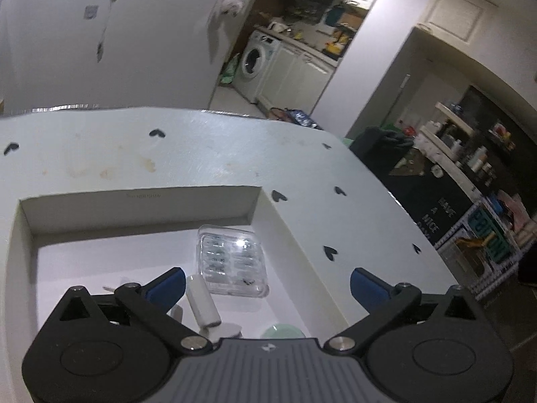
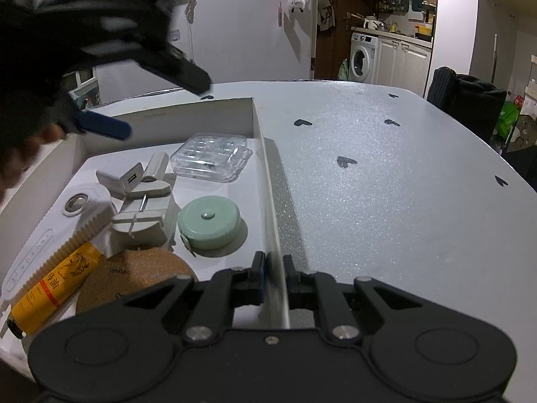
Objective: Organize rigid objects
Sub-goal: 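Carry the clear plastic case into the box and release it, then move the left tool to the wooden stick and grasp it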
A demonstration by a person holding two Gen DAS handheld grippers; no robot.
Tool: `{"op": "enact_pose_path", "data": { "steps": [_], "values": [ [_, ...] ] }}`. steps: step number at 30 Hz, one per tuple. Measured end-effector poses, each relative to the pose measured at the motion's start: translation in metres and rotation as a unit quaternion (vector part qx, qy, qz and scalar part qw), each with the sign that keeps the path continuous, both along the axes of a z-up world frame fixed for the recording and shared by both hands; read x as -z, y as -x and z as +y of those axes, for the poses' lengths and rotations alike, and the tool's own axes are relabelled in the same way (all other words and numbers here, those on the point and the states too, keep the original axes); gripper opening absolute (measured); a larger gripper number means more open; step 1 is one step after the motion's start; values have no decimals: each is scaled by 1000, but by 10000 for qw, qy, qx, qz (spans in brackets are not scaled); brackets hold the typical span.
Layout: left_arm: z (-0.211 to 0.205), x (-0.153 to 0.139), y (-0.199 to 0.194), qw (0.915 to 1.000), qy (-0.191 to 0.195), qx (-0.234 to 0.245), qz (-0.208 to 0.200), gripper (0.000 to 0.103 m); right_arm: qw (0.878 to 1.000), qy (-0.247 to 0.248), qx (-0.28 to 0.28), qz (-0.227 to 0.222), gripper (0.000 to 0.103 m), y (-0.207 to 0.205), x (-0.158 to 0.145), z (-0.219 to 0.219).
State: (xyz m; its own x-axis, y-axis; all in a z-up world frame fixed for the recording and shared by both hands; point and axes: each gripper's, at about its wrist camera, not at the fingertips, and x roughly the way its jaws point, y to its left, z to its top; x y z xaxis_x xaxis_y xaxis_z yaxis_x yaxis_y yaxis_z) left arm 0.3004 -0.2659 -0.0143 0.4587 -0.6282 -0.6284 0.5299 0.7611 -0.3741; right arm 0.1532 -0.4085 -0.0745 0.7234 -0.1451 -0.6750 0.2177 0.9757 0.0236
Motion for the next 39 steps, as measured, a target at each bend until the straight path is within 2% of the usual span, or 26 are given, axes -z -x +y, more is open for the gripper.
{"op": "enact_pose_path", "data": {
  "steps": [10, 18, 22, 26, 31, 39],
  "values": [
    [53, -27, 38, 9979, -32, 416, -493, 103, 9999, 47, -13, 152, 12, -5, -3, 1],
    [109, -37, 56, 9946, -37, 484, -914, 103, 9983, 242, 18, 532, 13, -17, -10, 6],
    [146, -35, 66, 9893, -85, 596, -1328, 103, 9976, 294, 60, 628, 14, -19, -12, 8],
    [188, -25, 73, 9858, -309, 506, -1571, 103, 9971, 355, 93, 664, 14, -18, -13, 10],
    [237, -11, 77, 9847, -558, 274, -1627, 103, 9966, 444, 96, 687, 15, -19, -14, 13],
    [301, 23, 71, 9868, -864, -463, -1290, 103, 9962, 509, 105, 703, 15, -20, -14, 15]
  ]
}}
